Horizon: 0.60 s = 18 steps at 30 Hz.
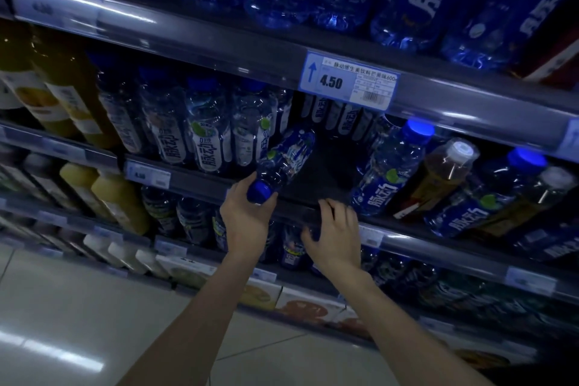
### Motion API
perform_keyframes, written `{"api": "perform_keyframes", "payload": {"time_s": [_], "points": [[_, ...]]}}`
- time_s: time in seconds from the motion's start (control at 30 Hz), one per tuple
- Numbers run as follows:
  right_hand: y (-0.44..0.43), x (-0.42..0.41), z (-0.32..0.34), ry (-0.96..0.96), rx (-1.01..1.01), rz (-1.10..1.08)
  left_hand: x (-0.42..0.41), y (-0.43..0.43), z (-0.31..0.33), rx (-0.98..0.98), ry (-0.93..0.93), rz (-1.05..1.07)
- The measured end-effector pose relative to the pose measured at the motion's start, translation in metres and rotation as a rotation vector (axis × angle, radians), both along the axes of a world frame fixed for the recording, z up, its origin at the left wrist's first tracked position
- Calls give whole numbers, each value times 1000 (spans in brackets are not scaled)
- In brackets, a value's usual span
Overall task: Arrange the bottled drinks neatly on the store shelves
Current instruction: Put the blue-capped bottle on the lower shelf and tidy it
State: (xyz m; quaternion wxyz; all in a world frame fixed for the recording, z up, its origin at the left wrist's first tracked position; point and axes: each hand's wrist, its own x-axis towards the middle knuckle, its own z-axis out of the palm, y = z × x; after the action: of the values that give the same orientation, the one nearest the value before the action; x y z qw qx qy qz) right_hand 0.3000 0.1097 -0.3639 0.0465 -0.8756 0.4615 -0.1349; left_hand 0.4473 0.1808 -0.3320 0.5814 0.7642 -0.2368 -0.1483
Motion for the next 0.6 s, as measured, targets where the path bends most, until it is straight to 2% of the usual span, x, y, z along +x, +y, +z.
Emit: {"api": "perform_keyframes", "payload": {"time_s": [0.17,0.43,0.6], "points": [[-3,-3,0,9,5,21,-2,8,14,-30,60,76],[-8,-11,-1,-26,-35,79,-1,6,53,-257,111,83],[-11,-24,-2,-28,-14,147,6,-15,87,-387,46,28]]}}
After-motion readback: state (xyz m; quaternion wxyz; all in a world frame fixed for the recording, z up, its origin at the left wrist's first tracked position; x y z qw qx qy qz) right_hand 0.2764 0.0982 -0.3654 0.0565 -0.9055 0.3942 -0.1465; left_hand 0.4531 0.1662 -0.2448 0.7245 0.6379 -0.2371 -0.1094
